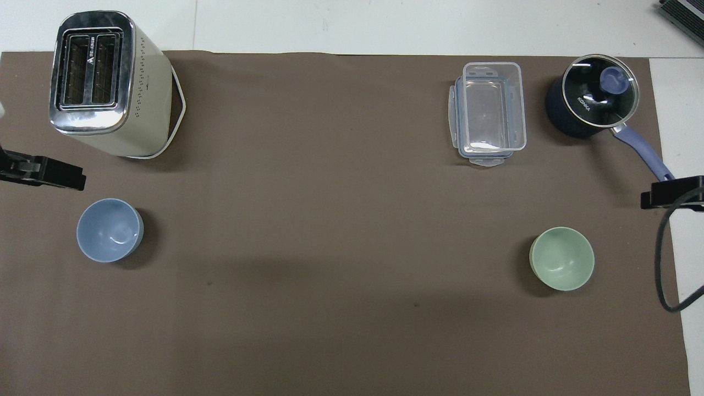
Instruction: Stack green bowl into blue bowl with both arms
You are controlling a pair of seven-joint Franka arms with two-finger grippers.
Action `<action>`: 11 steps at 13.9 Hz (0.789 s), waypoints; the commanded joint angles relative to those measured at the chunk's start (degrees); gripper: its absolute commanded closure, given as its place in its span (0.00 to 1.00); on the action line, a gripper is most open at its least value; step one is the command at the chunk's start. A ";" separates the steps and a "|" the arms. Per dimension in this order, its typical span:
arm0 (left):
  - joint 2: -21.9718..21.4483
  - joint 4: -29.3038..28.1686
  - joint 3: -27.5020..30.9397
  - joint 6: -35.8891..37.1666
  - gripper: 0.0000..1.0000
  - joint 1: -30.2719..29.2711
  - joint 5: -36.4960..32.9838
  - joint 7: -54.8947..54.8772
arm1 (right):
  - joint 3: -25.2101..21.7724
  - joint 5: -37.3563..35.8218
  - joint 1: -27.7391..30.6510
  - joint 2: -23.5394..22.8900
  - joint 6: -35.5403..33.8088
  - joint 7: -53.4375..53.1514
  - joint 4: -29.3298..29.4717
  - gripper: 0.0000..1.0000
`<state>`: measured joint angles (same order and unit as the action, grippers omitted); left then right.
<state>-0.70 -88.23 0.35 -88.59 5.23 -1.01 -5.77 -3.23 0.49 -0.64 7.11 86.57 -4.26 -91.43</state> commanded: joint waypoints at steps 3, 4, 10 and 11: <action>-1.85 -2.03 0.36 0.43 0.00 0.30 0.40 0.58 | 0.24 0.30 0.37 0.53 -0.97 1.10 -0.16 0.00; -1.85 -2.03 0.36 0.43 0.00 0.30 0.40 0.67 | 0.24 0.30 0.37 0.53 -0.97 1.18 -0.16 0.00; -1.85 -2.03 0.36 0.52 0.00 -0.22 0.40 0.67 | 0.24 0.30 0.37 0.53 -0.97 1.18 -0.16 0.00; -1.85 -2.03 0.36 0.52 0.00 -0.22 0.40 0.67 | 0.24 0.30 0.37 0.53 -0.97 1.10 -0.16 0.00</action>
<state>-0.98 -88.60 0.55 -88.19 5.09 -1.01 -5.72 -3.23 0.49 -0.64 7.11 86.57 -4.26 -91.43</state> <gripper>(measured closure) 0.000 0.000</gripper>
